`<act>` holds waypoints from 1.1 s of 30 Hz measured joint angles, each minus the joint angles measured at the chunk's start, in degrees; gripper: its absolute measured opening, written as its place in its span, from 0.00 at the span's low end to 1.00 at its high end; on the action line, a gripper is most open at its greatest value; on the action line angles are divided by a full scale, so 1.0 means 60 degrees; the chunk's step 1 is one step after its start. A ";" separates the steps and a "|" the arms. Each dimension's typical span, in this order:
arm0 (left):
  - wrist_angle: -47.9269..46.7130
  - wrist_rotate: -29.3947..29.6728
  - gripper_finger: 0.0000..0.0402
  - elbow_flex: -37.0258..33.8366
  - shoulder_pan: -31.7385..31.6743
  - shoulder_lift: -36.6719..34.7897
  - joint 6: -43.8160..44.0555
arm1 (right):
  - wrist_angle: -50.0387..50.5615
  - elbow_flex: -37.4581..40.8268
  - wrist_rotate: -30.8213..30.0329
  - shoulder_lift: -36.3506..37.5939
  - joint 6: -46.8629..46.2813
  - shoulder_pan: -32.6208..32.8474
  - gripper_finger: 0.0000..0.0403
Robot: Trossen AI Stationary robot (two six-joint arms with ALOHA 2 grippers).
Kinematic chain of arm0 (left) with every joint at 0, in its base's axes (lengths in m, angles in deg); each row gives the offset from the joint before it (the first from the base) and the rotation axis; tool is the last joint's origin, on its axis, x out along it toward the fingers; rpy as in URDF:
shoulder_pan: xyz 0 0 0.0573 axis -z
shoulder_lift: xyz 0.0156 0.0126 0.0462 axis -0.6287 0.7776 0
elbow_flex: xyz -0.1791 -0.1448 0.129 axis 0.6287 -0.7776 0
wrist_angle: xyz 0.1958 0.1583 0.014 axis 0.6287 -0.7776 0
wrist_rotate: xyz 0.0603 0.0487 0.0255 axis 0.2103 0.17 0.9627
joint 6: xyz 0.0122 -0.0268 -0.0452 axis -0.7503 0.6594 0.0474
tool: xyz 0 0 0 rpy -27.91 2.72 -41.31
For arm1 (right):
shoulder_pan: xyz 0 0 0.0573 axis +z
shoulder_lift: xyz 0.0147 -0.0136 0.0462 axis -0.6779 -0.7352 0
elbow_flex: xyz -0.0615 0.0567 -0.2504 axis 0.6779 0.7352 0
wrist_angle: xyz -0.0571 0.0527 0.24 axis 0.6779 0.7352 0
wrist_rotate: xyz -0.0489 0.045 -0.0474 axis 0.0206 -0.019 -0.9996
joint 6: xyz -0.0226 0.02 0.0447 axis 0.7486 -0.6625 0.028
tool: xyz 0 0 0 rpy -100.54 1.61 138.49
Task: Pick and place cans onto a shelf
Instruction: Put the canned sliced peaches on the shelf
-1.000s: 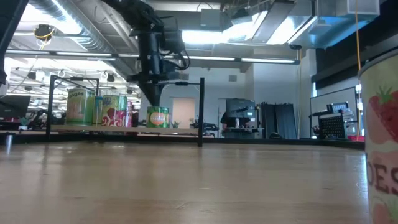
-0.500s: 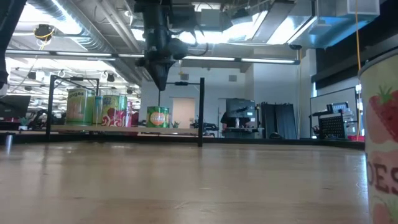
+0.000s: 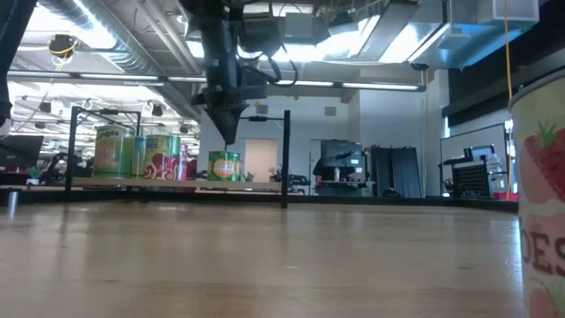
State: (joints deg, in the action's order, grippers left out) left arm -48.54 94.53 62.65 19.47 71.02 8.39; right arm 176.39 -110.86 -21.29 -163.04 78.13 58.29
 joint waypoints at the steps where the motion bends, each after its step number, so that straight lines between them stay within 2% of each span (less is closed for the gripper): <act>1: 0.0087 -0.0039 0.00 -0.0057 -0.0003 0.0000 0.0000 | 0.0000 0.0000 0.0000 0.0000 -0.0004 0.0000 0.13; 8: 0.0437 0.0053 0.00 -0.0554 -0.0027 0.0000 0.0000 | 0.0000 0.0000 0.0000 0.0000 -0.0018 -0.0004 0.13; 16: 0.0649 0.0985 0.00 -0.0741 -0.0182 0.0000 -0.0118 | 0.0001 -0.0003 0.0000 0.0000 -0.0025 0.0000 0.13; 33: 0.0634 0.1257 0.00 -0.0741 -0.1657 0.0000 -0.0558 | 0.0000 -0.0004 0.0000 0.0000 -0.0025 0.0000 0.13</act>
State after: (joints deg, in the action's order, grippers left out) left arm -44.73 102.08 58.20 9.53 71.02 5.04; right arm 176.39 -110.89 -21.29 -163.04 77.97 58.29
